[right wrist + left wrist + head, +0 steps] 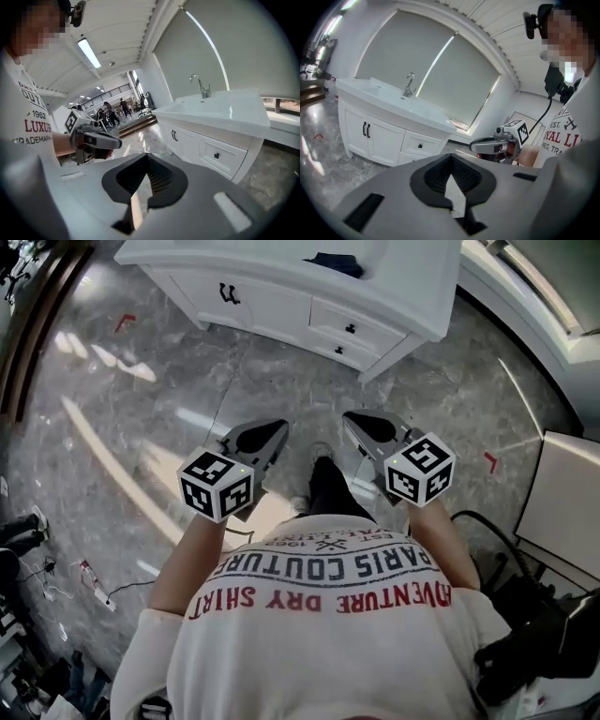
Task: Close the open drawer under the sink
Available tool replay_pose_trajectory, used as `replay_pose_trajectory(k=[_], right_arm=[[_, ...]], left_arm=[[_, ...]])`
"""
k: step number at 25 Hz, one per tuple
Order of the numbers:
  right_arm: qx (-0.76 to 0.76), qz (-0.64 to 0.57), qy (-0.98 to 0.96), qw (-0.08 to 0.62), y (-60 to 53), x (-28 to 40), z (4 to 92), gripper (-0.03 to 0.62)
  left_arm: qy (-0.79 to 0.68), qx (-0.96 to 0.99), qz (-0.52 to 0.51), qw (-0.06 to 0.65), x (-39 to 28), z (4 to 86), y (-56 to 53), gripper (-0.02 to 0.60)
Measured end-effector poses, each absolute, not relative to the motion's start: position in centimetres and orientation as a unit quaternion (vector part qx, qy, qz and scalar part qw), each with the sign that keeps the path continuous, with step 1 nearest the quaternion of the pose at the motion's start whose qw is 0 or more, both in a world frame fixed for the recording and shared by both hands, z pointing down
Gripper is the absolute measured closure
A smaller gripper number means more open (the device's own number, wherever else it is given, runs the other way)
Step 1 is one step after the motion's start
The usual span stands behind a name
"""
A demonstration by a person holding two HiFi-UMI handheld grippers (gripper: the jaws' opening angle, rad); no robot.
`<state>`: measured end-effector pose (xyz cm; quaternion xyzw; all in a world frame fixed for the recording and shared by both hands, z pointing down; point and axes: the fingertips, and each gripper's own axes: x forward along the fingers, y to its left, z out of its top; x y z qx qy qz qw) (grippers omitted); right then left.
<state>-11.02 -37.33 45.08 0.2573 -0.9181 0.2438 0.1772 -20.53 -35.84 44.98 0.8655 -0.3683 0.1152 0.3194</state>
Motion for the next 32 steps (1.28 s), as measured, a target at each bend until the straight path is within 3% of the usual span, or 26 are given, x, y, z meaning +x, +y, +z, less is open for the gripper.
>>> replay_pose_trajectory(k=[15,25,32], right_arm=[[0.245,0.186,-0.941,0.138,-11.9,-8.7,36.2,0.595],[0.270,0.198,-0.933,0.131,10.2,-0.2,38.4,0.595],[0.298,0.183,-0.931,0.108,20.0,4.3,35.3,0.595]], left_arm=[[-0.316,0.924,0.112,0.185,-15.2,34.8,-13.0,0.581],[-0.285,0.931,0.127,0.191,-5.4,37.1,9.2,0.581],[-0.266,0.941,0.125,0.167,-0.7,34.2,19.0,0.581]])
